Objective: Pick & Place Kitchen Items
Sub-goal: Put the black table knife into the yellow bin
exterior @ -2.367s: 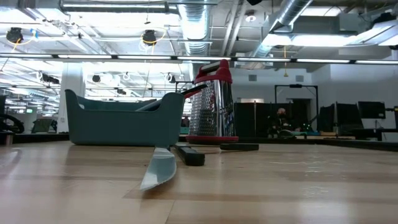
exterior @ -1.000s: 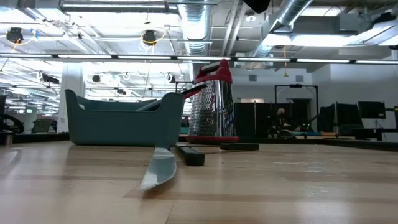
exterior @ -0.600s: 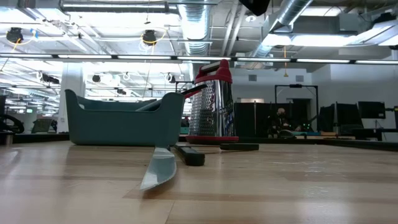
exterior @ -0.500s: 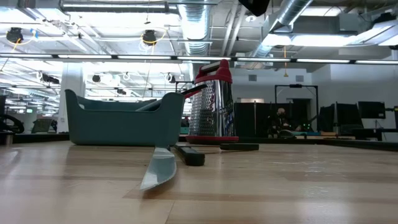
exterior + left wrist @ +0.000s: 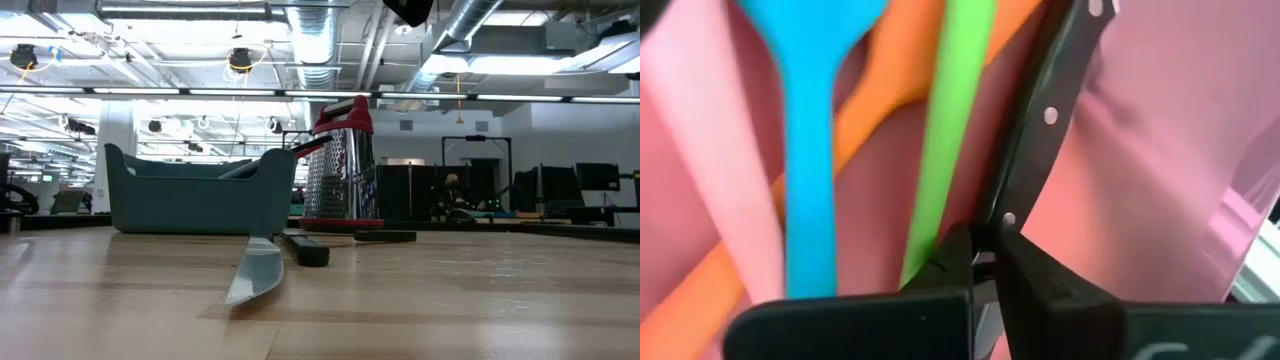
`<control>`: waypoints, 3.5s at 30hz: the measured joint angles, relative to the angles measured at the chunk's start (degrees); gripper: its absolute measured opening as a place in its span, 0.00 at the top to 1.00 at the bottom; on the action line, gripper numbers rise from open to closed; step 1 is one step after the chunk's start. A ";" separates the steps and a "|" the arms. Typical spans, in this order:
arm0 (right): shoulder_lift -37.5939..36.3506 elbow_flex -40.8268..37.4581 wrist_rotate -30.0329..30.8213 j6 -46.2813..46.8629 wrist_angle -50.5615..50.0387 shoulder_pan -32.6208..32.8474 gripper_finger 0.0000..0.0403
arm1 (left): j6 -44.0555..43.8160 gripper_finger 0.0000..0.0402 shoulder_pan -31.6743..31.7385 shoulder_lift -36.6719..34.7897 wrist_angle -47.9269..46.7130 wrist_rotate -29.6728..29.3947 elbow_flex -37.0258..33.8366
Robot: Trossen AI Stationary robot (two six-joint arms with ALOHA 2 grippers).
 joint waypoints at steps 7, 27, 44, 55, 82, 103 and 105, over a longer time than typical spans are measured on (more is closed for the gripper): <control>0.00 0.00 0.00 0.00 0.00 0.00 0.82 | -3.41 1.00 0.36 -2.61 -2.57 -0.65 -0.13; 0.00 0.00 0.00 0.07 0.00 0.00 0.82 | 4.75 0.89 0.96 -21.37 -6.21 -4.76 -0.22; 0.00 0.00 0.02 1.55 -0.89 -0.27 0.82 | 14.98 0.37 -1.13 -7.81 1.08 -11.00 3.12; 0.00 0.00 0.02 1.53 -1.11 -0.33 0.82 | 14.69 0.42 -3.85 -2.74 -5.43 -12.67 8.70; 0.00 0.00 0.04 1.51 -2.12 -0.33 0.82 | 12.21 0.43 -6.17 -1.03 -5.60 -9.86 8.72; -0.01 0.00 5.03 1.07 -3.74 -0.33 0.82 | 14.73 0.57 -6.51 5.33 -5.03 -11.31 8.83; 0.00 0.00 5.01 1.07 -3.76 -0.33 0.82 | 14.89 0.63 -6.47 5.33 -4.98 -11.48 8.33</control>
